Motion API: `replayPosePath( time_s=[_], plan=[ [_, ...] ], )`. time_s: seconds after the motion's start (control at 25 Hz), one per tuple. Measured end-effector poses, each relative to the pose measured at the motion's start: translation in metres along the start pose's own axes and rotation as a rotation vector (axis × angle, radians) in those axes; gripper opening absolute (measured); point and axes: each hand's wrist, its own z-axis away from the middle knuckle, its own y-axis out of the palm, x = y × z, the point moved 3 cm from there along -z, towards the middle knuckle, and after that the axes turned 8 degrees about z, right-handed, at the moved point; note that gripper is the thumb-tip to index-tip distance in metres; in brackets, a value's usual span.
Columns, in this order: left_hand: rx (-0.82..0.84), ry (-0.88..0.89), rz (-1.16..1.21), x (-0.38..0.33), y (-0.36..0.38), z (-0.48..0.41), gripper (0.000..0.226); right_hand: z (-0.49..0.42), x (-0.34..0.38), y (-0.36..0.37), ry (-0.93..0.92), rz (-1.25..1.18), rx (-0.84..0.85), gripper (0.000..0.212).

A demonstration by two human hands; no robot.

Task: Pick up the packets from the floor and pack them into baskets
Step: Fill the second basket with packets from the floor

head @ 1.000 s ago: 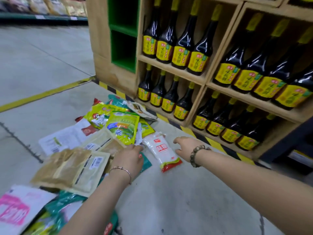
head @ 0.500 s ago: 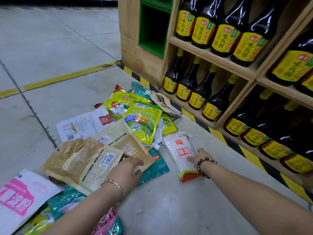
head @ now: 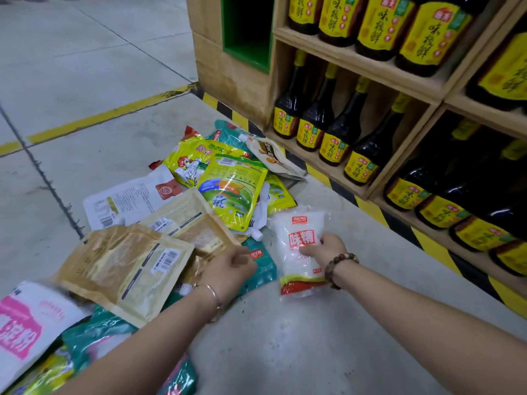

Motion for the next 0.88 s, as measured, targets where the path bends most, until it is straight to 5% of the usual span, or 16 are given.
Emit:
replayPosePath(
  time_s=[0.2, 0.32, 0.48, 0.56, 0.68, 0.76, 0.88],
  plan=[
    [0.15, -0.154, 0.599, -0.007, 0.027, -0.001, 0.041, 0.039, 0.036, 0.01, -0.228, -0.304, 0.358, 0.024],
    [-0.032, -0.14, 0.833, -0.001, 0.029, -0.004, 0.031, 0.048, 0.05, 0.026, -0.219, -0.35, 0.469, 0.026],
    [-0.137, -0.087, 0.793, -0.003, 0.024, -0.005, 0.019, 0.027, 0.05, 0.034, -0.146, -0.279, 0.376, 0.021],
    [-0.177, -0.108, 0.78, -0.001, 0.019, -0.007, 0.015, -0.006, 0.05, 0.031, -0.134, -0.222, 0.188, 0.04],
    [-0.178, -0.129, 0.764, 0.013, 0.014, -0.01, 0.014, -0.066, 0.054, 0.02, -0.19, 0.185, -0.101, 0.07],
    [-0.154, -0.151, 0.768, 0.02, 0.012, -0.009, 0.015, -0.094, 0.057, 0.022, -0.225, 0.445, -0.098, 0.087],
    [-0.152, -0.173, 0.732, 0.027, 0.01, -0.01, 0.016, -0.114, 0.061, 0.031, -0.224, 0.504, -0.019, 0.099]
  ],
)
